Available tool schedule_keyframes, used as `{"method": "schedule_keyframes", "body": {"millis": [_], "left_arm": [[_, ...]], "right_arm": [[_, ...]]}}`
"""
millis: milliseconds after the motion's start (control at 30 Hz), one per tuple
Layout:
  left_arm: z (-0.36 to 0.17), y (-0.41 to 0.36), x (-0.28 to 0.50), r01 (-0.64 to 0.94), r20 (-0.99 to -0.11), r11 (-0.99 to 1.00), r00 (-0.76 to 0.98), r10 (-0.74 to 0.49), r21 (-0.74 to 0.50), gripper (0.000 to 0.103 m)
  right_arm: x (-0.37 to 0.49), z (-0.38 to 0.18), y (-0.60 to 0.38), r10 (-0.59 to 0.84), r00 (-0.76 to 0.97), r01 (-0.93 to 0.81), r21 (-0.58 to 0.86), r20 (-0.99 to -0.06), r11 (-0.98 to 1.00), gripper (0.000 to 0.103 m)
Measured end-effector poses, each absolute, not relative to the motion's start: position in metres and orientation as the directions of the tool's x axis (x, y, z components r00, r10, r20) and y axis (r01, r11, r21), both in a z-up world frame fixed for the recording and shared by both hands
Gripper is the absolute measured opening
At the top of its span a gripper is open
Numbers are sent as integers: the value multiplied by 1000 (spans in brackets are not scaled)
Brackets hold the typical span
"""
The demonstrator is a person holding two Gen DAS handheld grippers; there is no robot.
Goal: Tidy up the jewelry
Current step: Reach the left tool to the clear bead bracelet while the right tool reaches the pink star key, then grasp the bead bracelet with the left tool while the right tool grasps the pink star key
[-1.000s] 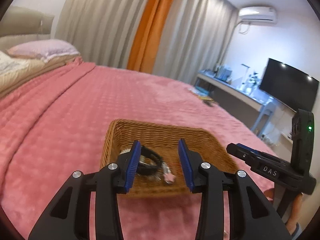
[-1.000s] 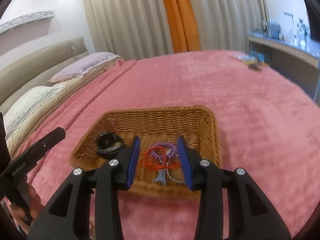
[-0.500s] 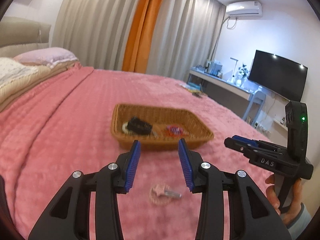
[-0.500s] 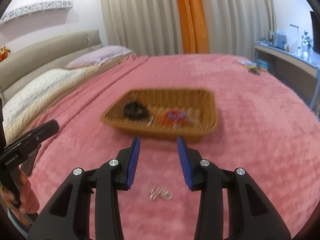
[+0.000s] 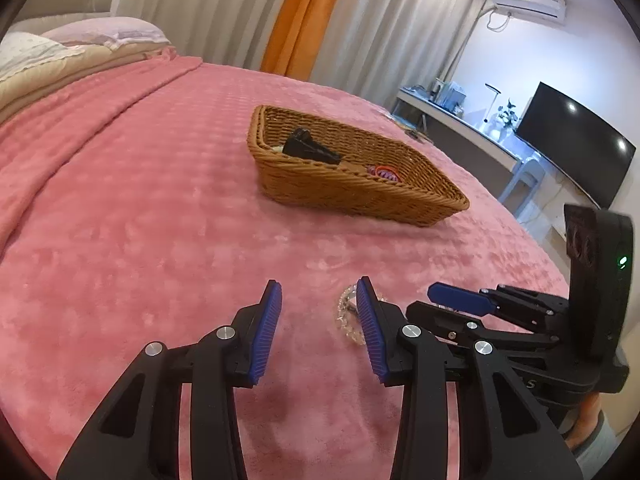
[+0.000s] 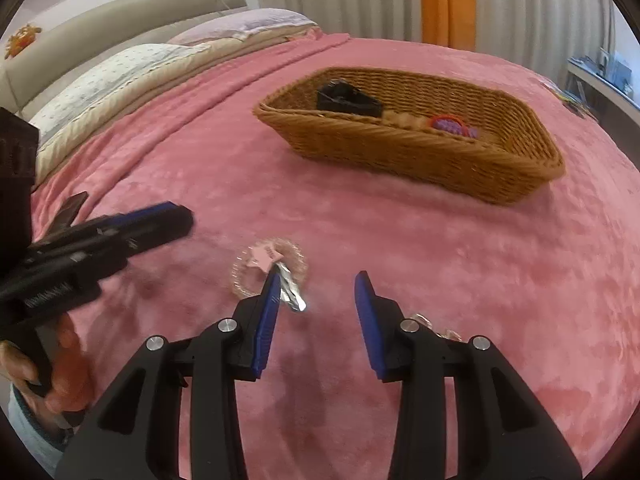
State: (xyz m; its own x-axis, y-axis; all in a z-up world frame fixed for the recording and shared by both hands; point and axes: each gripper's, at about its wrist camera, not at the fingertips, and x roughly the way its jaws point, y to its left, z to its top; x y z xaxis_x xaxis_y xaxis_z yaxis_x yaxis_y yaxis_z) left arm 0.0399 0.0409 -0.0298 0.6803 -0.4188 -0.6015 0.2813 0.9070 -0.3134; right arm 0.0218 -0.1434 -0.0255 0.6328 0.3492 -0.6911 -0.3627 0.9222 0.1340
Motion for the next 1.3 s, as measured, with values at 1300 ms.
{"method": "schedule_keyframes", "body": {"millis": [1300], "left_arm": [[-53,15,52,312,-688,896,575,-443,-316,38]], "right_arm": [[23,-33,-135,417,552,-432,180,-722,884,22]]}}
